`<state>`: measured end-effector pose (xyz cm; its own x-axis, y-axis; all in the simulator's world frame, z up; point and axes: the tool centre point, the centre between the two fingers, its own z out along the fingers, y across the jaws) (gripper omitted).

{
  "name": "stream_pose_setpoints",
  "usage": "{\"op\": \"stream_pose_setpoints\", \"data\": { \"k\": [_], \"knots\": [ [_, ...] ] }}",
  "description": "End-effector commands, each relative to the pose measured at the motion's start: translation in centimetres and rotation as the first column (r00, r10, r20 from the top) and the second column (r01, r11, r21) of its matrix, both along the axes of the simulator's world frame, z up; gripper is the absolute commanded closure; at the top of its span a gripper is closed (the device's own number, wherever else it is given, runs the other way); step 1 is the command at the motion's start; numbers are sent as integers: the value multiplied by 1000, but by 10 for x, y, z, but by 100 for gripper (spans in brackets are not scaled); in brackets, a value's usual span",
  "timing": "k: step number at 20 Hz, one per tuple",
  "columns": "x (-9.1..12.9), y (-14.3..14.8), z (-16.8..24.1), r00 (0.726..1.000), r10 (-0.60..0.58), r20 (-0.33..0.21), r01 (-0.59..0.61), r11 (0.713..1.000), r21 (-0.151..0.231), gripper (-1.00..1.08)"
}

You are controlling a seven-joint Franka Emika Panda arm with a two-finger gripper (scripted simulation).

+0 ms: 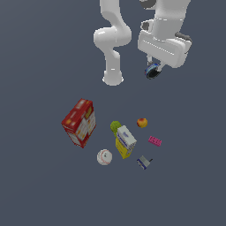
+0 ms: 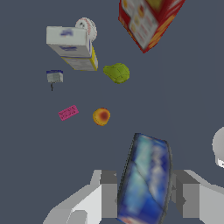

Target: Pick up a designated object from a clutter of objects.

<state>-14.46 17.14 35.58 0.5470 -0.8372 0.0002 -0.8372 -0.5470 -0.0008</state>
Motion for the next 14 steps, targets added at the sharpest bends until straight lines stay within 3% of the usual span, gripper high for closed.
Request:
{"op": "stream_pose_setpoints", "data": {
  "k": [1, 14],
  "knots": [
    [-1, 0, 3, 1000, 0, -1, 0, 1000, 0, 108],
    [9, 0, 23, 1000, 0, -1, 0, 1000, 0, 108]
  ]
}}
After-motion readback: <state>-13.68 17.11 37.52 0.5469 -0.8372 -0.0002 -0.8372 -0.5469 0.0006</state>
